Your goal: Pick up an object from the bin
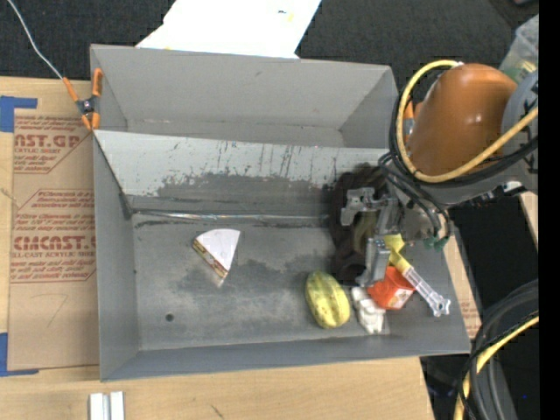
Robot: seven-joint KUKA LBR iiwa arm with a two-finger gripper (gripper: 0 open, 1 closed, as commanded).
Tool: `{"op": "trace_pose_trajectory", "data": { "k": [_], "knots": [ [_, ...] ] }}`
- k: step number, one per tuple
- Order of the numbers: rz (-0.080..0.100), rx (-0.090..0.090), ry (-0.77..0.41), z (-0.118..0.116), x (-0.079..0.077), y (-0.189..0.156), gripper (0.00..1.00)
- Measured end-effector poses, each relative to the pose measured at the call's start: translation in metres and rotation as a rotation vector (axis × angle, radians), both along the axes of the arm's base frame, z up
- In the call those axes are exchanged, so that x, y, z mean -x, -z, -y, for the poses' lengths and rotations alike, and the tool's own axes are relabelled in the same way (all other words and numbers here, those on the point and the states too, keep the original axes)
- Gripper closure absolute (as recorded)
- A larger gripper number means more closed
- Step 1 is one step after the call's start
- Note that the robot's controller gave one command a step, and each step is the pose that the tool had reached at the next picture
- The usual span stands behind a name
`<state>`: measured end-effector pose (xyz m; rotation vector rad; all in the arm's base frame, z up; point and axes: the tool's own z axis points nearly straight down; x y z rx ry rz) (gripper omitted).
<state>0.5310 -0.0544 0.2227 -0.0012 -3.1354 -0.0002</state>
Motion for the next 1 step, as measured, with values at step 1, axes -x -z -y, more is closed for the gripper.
{"op": "trace_pose_trajectory", "data": {
  "k": [1],
  "knots": [
    [0.008, 0.001, -0.001, -0.0001, -0.0016, -0.0045, 0.0]
  ]
}}
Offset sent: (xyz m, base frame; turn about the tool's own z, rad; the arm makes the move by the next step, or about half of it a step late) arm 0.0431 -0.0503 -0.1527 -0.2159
